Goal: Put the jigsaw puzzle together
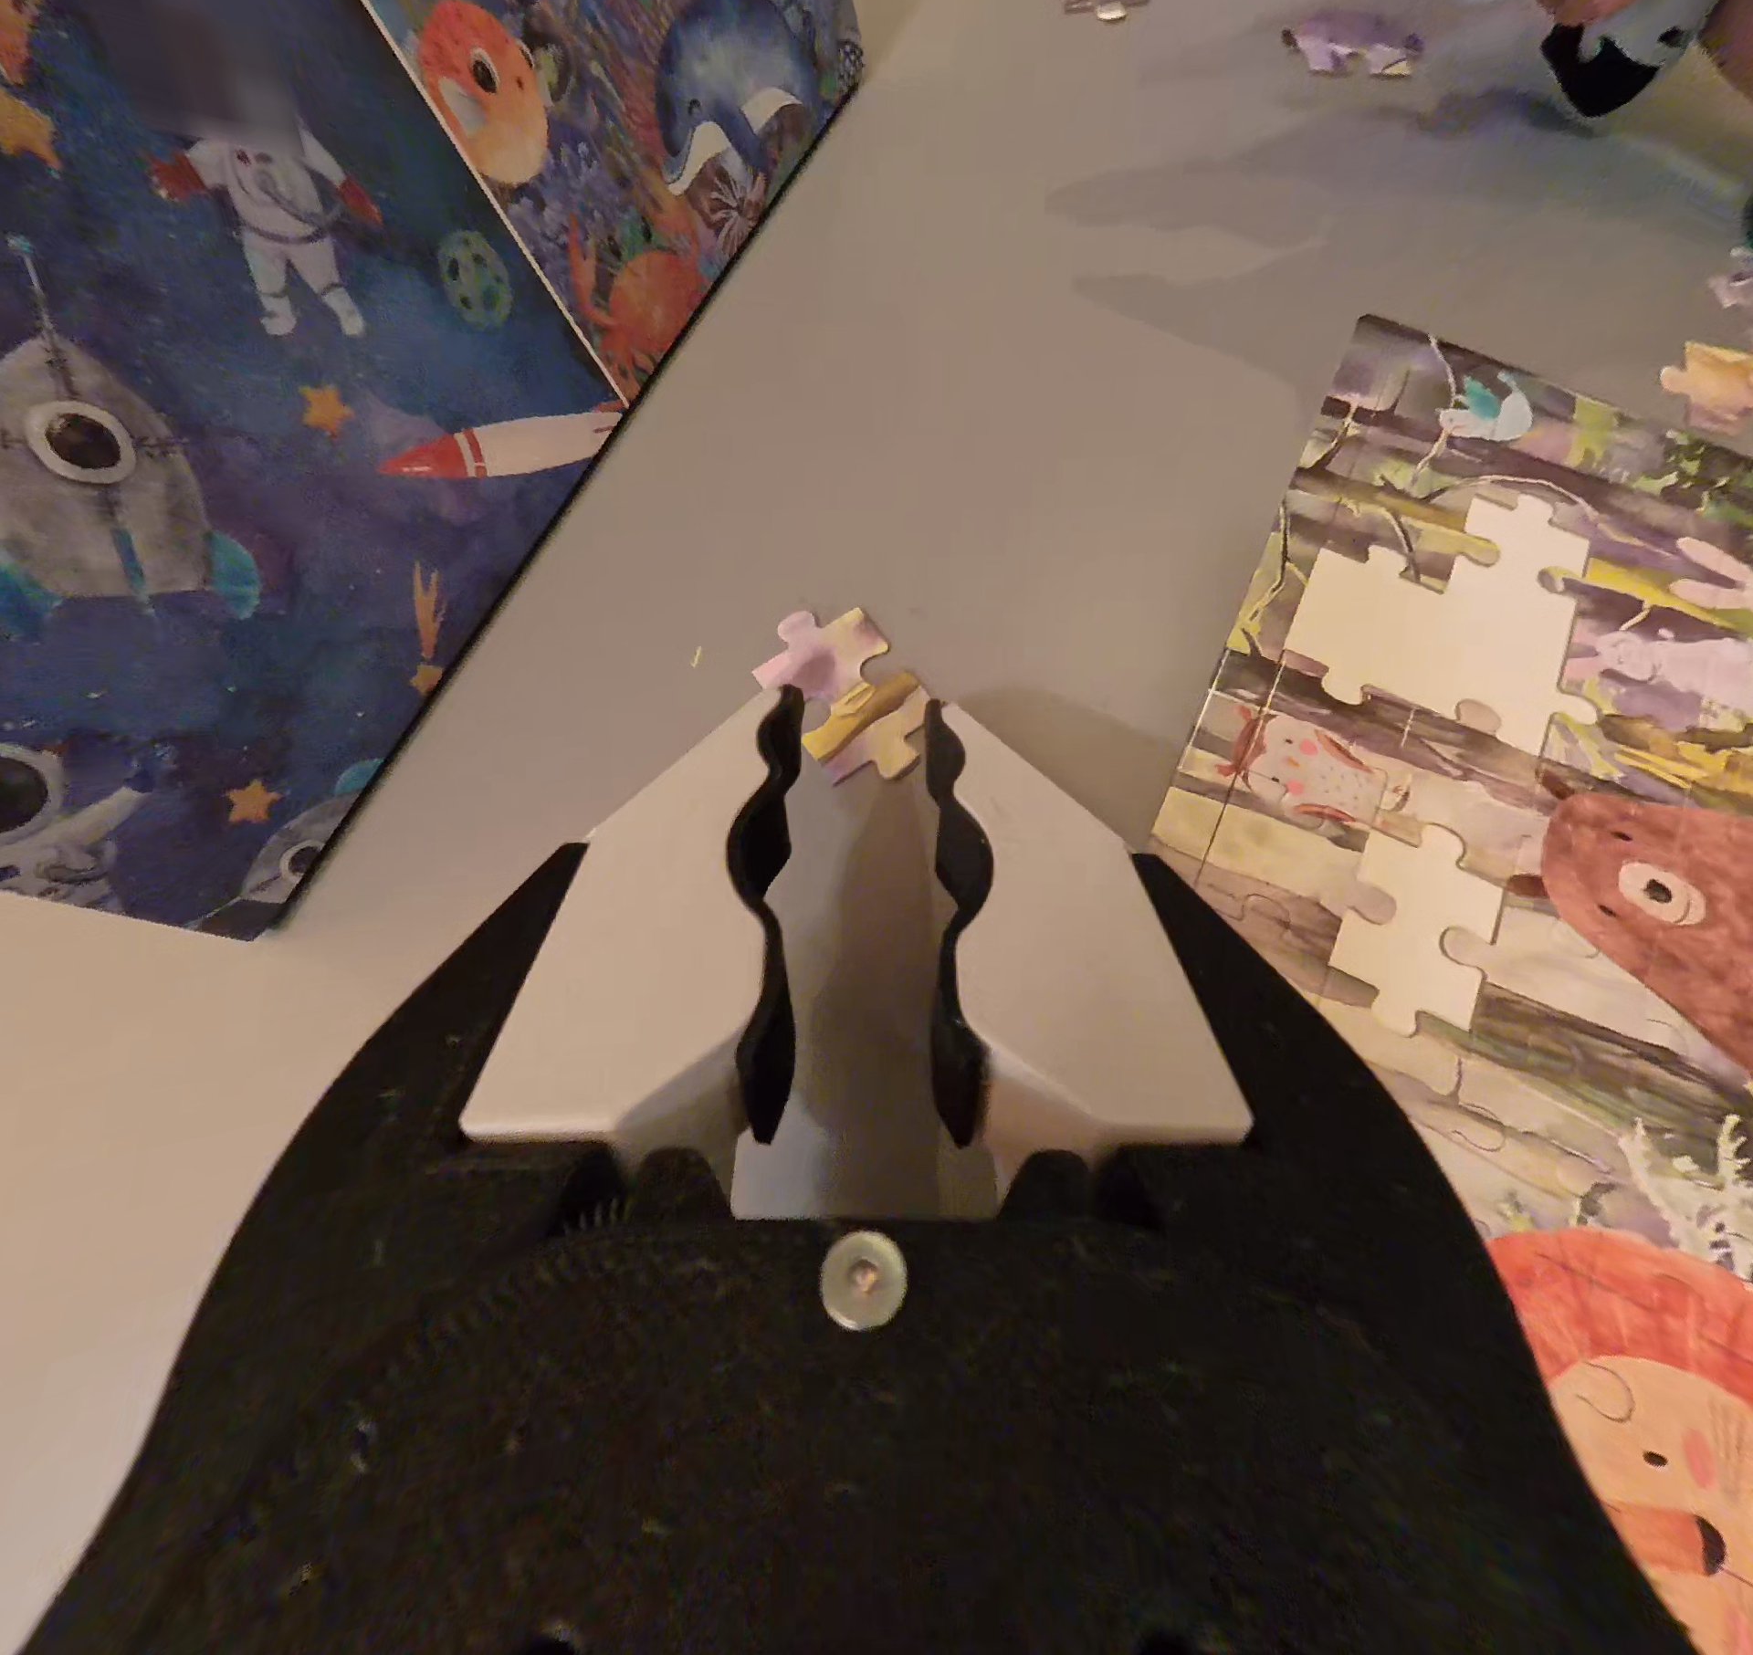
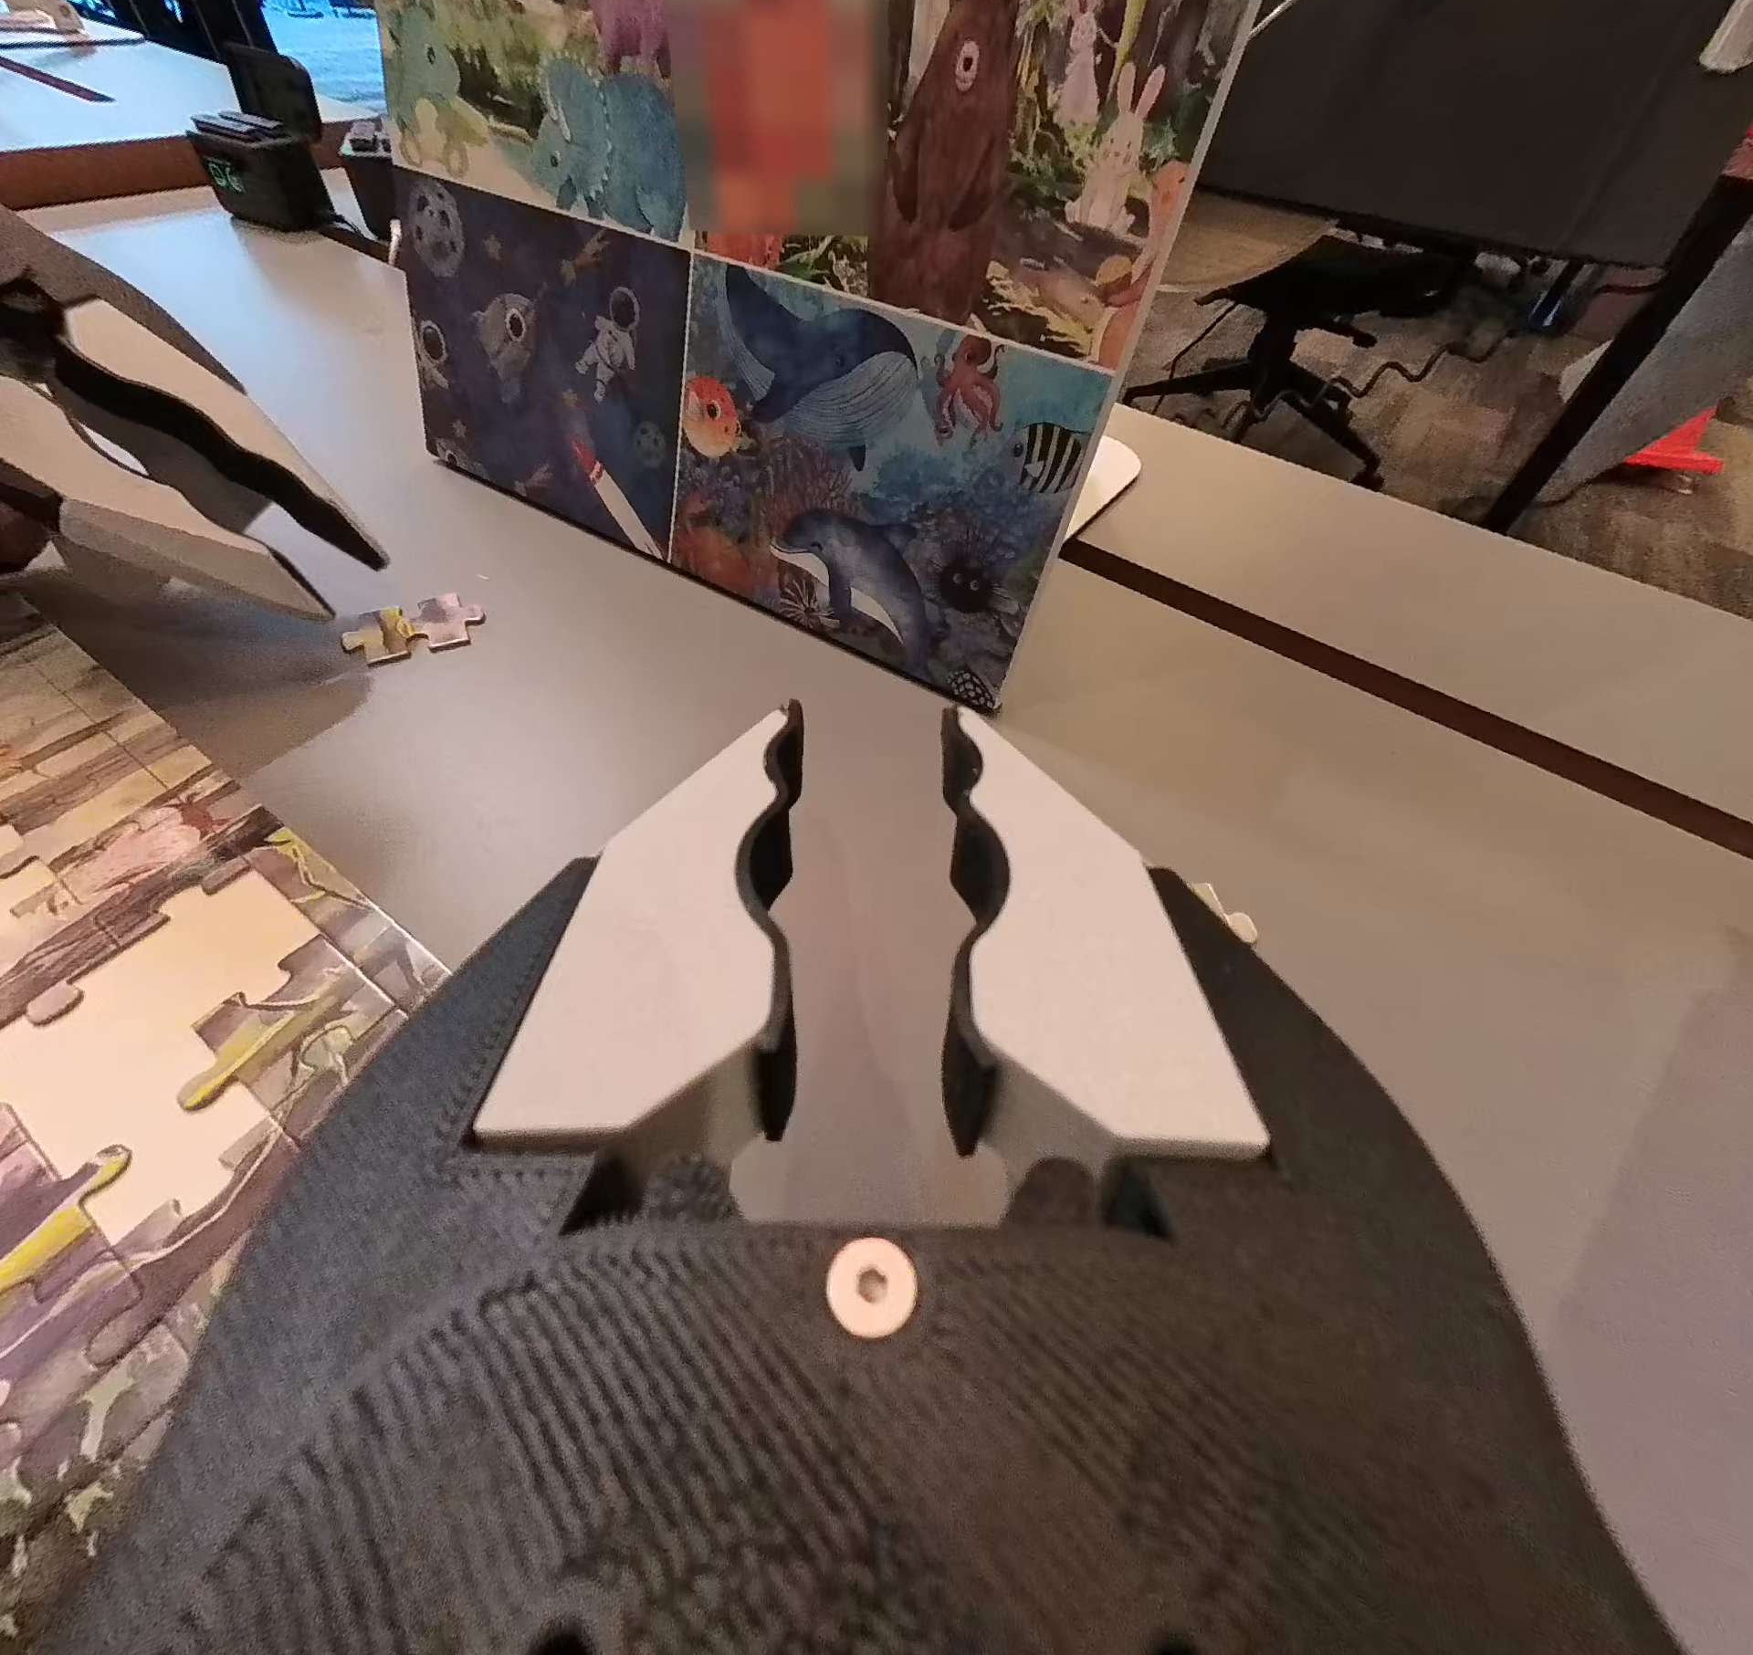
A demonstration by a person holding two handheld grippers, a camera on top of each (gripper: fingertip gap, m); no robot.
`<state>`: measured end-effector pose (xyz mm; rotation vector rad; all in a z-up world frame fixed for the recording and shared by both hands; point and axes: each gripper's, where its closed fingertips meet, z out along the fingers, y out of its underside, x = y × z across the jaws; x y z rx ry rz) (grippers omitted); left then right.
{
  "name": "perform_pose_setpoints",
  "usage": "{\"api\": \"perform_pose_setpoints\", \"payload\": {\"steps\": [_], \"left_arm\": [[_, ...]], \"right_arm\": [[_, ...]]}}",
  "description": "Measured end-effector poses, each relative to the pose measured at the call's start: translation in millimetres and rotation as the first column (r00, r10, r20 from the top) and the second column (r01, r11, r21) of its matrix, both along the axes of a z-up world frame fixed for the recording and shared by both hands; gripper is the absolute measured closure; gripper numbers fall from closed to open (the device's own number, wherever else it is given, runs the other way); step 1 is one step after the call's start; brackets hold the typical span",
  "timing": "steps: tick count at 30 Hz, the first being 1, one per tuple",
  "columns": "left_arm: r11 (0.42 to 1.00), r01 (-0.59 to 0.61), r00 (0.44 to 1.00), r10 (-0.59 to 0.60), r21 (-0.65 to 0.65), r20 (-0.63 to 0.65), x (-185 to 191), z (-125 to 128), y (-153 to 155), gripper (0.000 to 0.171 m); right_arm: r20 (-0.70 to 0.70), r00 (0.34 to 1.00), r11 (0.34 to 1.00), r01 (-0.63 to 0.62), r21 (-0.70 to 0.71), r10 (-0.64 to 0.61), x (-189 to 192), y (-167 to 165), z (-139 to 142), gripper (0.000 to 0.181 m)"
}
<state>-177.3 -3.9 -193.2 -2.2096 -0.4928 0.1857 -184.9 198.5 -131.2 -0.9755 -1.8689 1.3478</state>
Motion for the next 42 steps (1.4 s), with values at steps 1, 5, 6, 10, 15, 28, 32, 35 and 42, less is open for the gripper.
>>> {"api": "perform_pose_setpoints", "payload": {"steps": [1,5,6,10,15,28,32,35,42], "left_arm": [[1.000,0.001,1.000,-0.001,0.001,0.018,0.7,-1.9,-0.4,0.148],[1.000,-0.016,0.998,0.016,-0.004,0.064,0.5,-8.9,-5.6,0.147],[1.000,-0.025,0.998,0.025,0.004,0.064,-0.7,-7.8,-6.6,0.147],[0.999,-0.053,0.995,0.053,0.008,0.085,-3.8,-8.8,-9.1,0.146],[0.998,-0.045,0.995,0.048,-0.044,0.087,-2.4,-16.4,-8.3,0.143],[0.998,-0.025,0.997,0.029,-0.053,0.078,0.4,-17.1,-7.1,0.145],[0.998,-0.017,0.998,0.021,-0.063,0.063,1.6,-17.6,-6.4,0.145],[0.998,-0.017,0.997,0.021,-0.061,0.068,1.6,-17.5,-6.4,0.145],[0.998,-0.017,0.998,0.021,-0.063,0.063,1.8,-17.6,-6.4,0.144]], "right_arm": [[-0.002,1.000,1.000,-0.002,0.001,0.002,0.3,-0.7,0.6,0.154],[-0.012,1.000,1.000,-0.011,0.016,0.011,1.7,-4.8,2.3,0.154],[-0.012,1.000,1.000,-0.014,0.021,0.015,2.0,-6.1,2.0,0.154],[-0.005,1.000,0.998,-0.025,0.049,0.026,2.8,-10.7,-1.4,0.154],[-0.005,0.999,0.997,-0.032,0.070,0.032,3.8,-13.6,-1.7,0.153],[0.016,0.999,0.998,-0.033,0.060,0.032,3.0,-12.9,-6.6,0.152],[0.017,0.999,0.997,-0.035,0.063,0.034,3.2,-13.6,-6.9,0.152],[0.015,0.999,0.997,-0.035,0.063,0.034,3.4,-13.8,-6.3,0.153],[0.012,0.999,0.997,-0.038,0.063,0.037,3.8,-15.2,-5.2,0.153]]}}
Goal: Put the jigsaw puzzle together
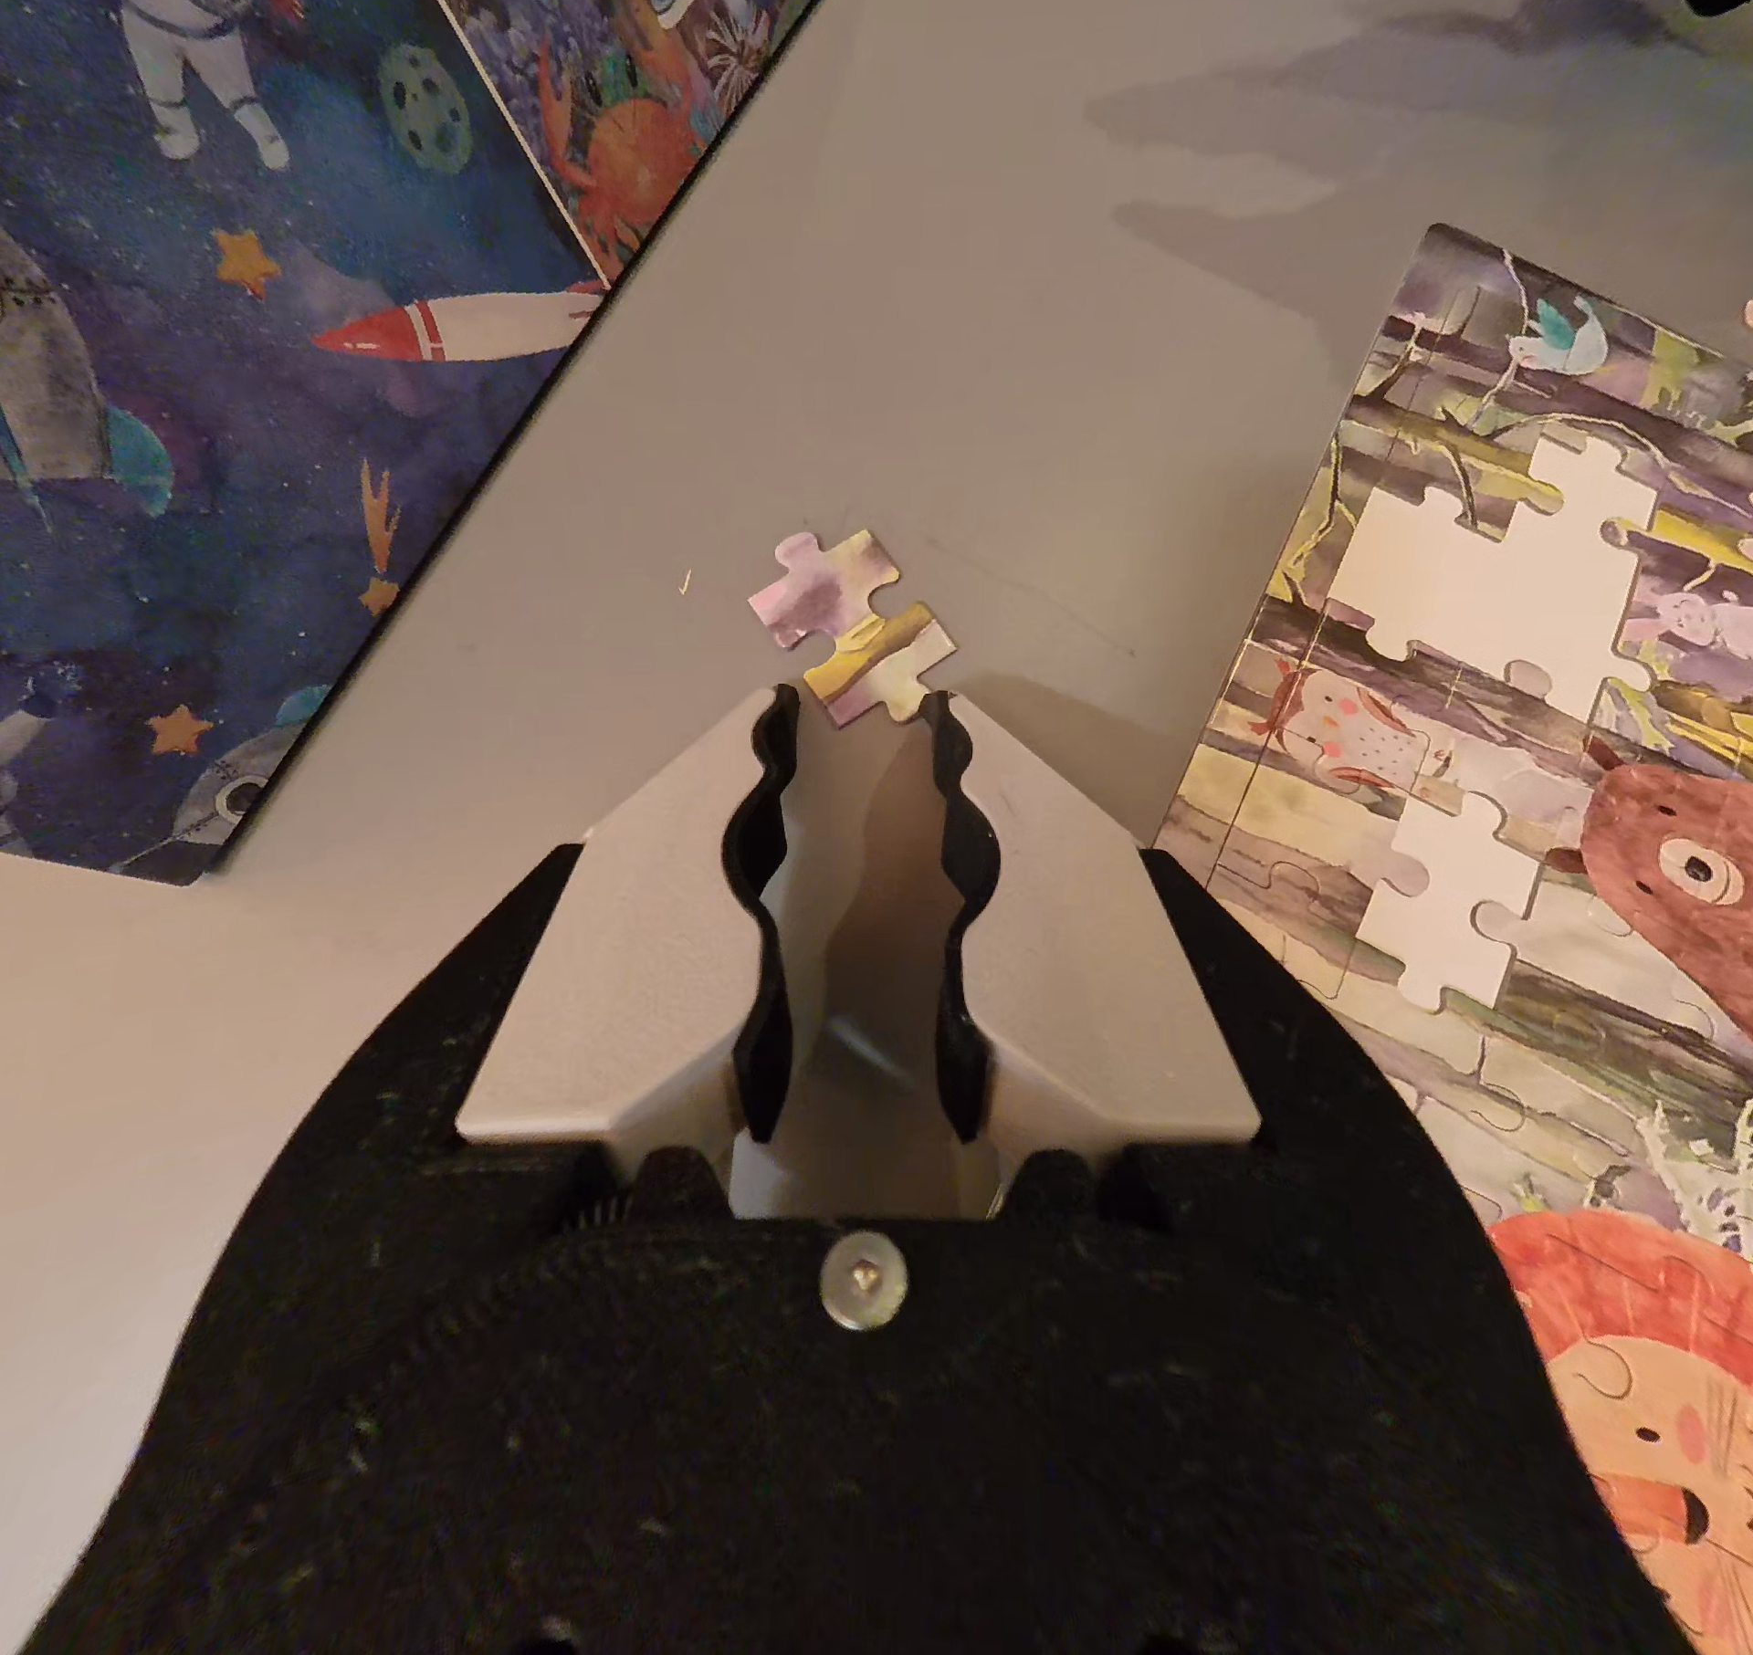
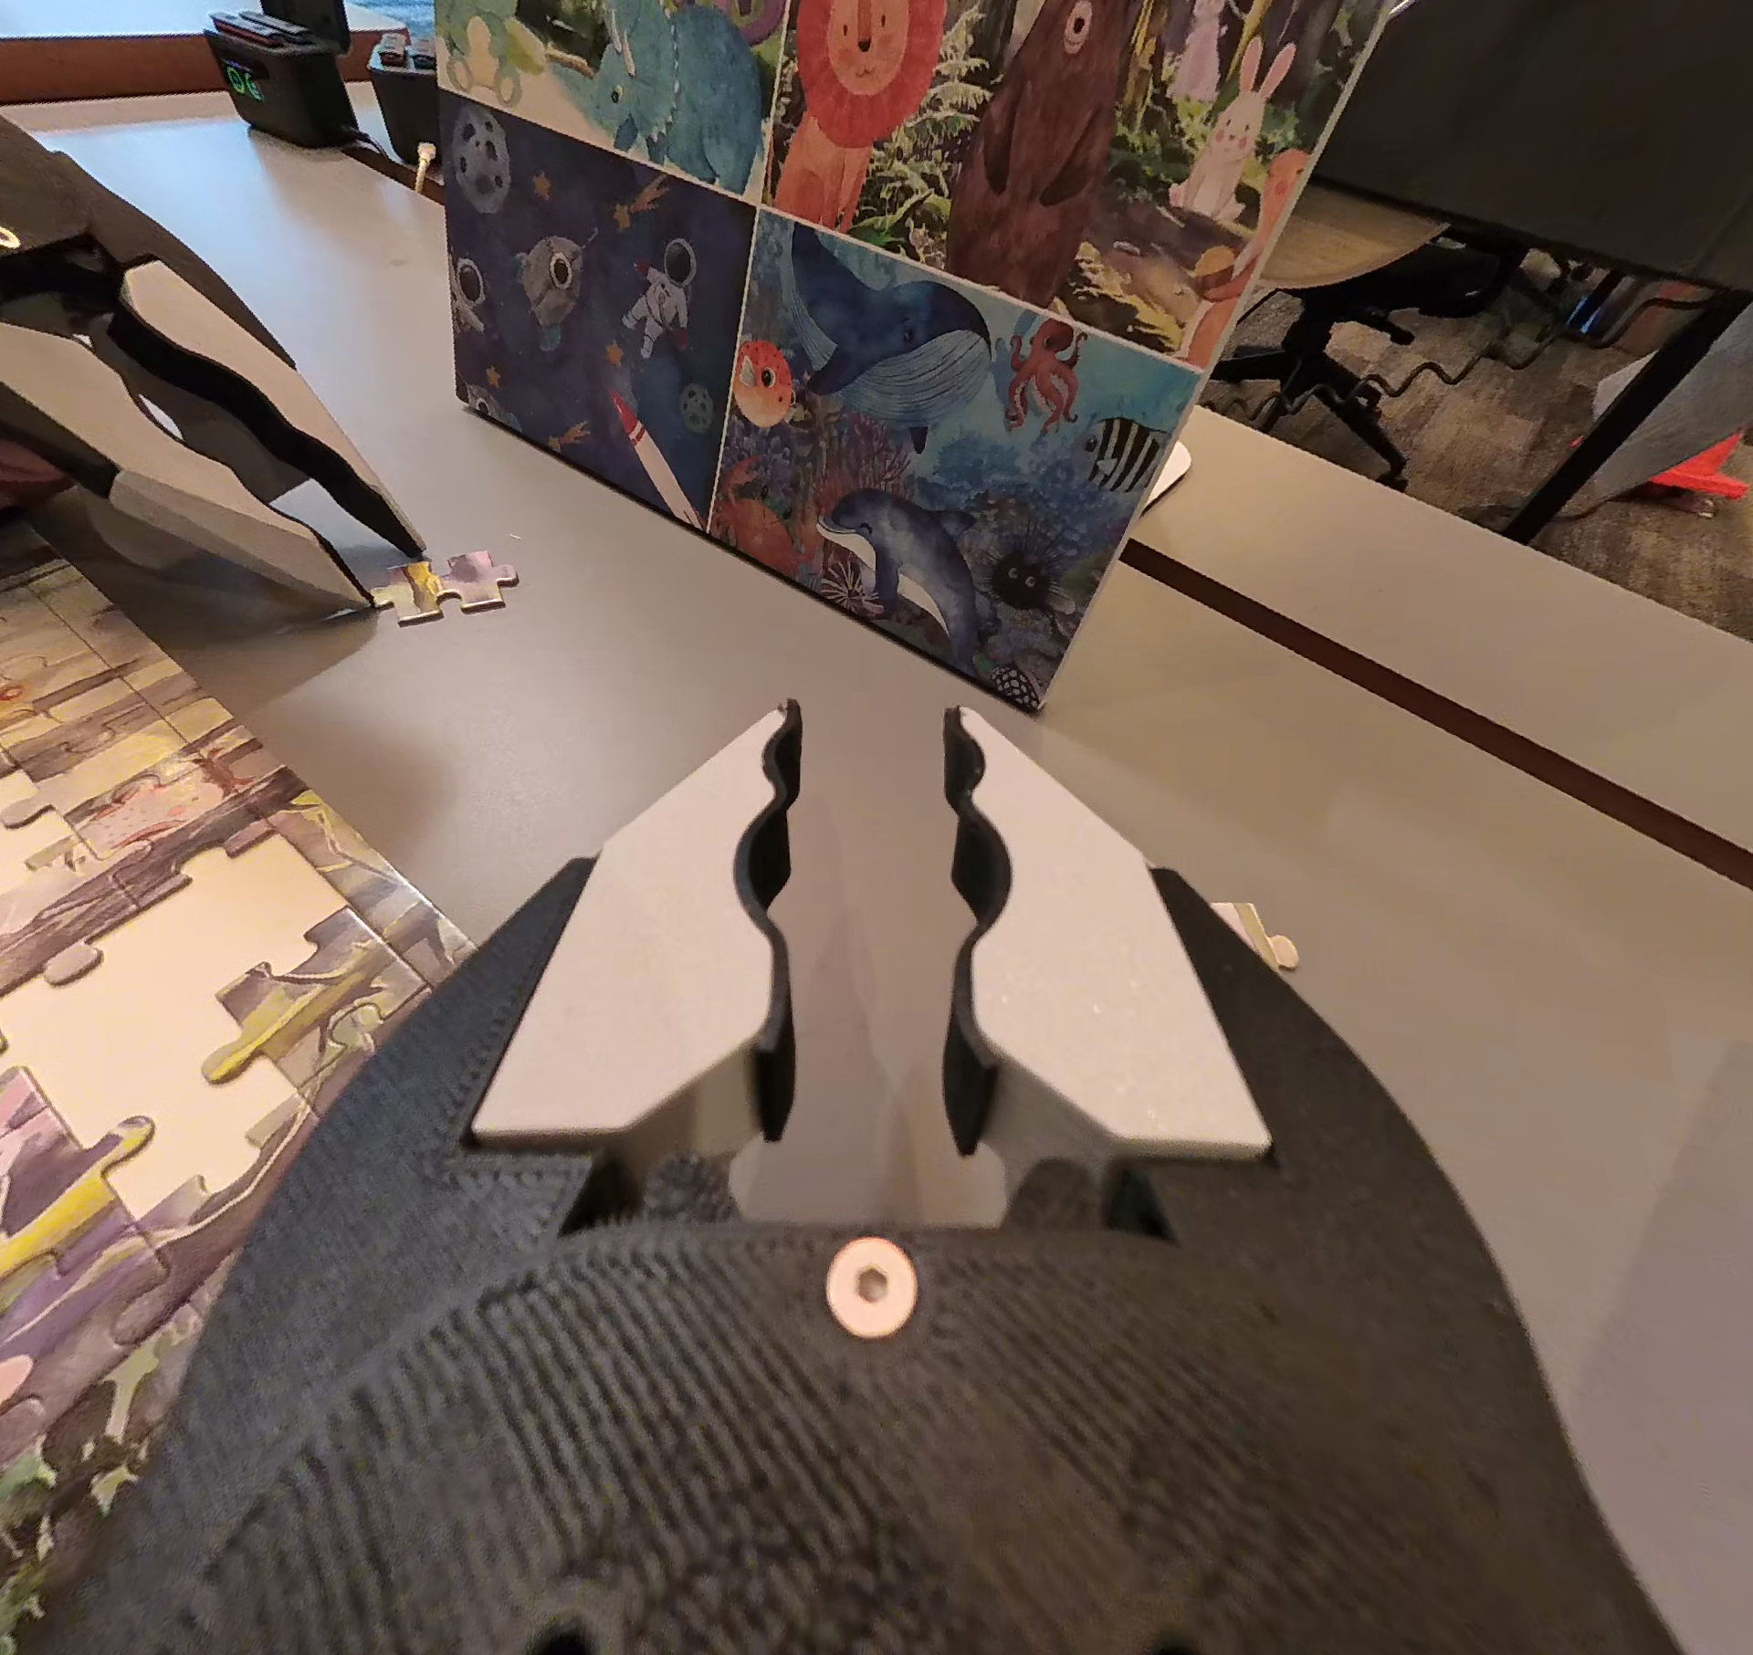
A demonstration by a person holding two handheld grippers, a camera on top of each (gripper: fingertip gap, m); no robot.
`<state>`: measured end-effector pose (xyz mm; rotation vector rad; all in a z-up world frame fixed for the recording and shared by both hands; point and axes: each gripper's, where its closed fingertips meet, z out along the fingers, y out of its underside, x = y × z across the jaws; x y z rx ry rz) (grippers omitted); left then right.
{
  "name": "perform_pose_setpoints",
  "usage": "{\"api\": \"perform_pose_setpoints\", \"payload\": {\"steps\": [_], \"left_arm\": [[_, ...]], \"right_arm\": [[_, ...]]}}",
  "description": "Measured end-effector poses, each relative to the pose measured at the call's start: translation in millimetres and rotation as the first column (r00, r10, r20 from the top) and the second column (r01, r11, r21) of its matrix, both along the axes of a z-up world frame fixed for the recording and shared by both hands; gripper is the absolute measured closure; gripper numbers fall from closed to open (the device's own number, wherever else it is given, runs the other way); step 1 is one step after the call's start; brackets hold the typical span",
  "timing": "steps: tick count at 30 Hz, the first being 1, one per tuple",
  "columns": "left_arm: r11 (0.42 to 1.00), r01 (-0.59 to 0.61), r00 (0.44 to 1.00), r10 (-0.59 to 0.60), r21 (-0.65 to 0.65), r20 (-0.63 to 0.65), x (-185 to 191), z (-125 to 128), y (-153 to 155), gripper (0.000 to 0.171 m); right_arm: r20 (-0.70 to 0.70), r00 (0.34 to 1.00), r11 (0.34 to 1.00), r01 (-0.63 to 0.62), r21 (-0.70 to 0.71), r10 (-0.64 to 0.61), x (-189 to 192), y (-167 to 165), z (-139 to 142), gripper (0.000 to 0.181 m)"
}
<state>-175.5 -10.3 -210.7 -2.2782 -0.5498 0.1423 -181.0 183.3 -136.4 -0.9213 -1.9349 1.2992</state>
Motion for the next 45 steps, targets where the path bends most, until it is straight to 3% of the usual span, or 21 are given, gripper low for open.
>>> {"api": "perform_pose_setpoints", "payload": {"steps": [12,15,22,26,30,35,38,42,45], "left_arm": [[1.000,0.006,1.000,-0.006,-0.008,-0.012,0.9,-0.3,0.6,0.144],[1.000,0.007,1.000,-0.007,-0.009,-0.013,0.9,-0.3,0.6,0.144],[1.000,0.006,1.000,-0.007,-0.008,-0.012,0.9,-0.3,0.7,0.144],[1.000,0.006,1.000,-0.007,-0.008,-0.012,0.8,-0.4,0.7,0.144],[1.000,0.007,1.000,-0.007,-0.009,-0.014,0.8,-0.5,0.8,0.144],[1.000,0.007,1.000,-0.007,-0.009,-0.014,0.8,-0.3,0.7,0.144],[1.000,0.006,1.000,-0.007,-0.008,-0.012,0.8,-0.3,0.6,0.144],[1.000,0.006,1.000,-0.006,-0.005,-0.007,0.7,-0.2,0.6,0.144],[1.000,0.003,1.000,-0.003,0.003,0.005,0.4,0.0,0.4,0.145]], "right_arm": [[-0.023,1.000,1.000,0.014,0.019,-0.014,-0.1,4.8,4.9,0.153],[-0.110,0.989,0.994,0.099,0.048,-0.094,-0.7,30.7,25.8,0.157],[-0.293,0.900,0.947,0.303,-0.109,-0.322,15.1,106.1,88.0,0.156],[-0.290,0.884,0.930,0.338,-0.146,-0.367,19.5,126.1,92.5,0.156],[-0.273,0.894,0.934,0.325,-0.148,-0.354,18.6,124.0,90.2,0.156],[-0.164,0.956,0.969,0.234,-0.077,-0.244,13.9,103.5,69.4,0.150],[0.062,0.990,0.992,0.124,-0.017,-0.123,18.6,86.6,31.1,0.146],[0.339,0.922,0.981,0.153,0.119,-0.185,31.7,98.3,-31.1,0.146],[0.473,0.863,0.983,0.146,0.108,-0.180,42.3,97.3,-60.2,0.144]]}}
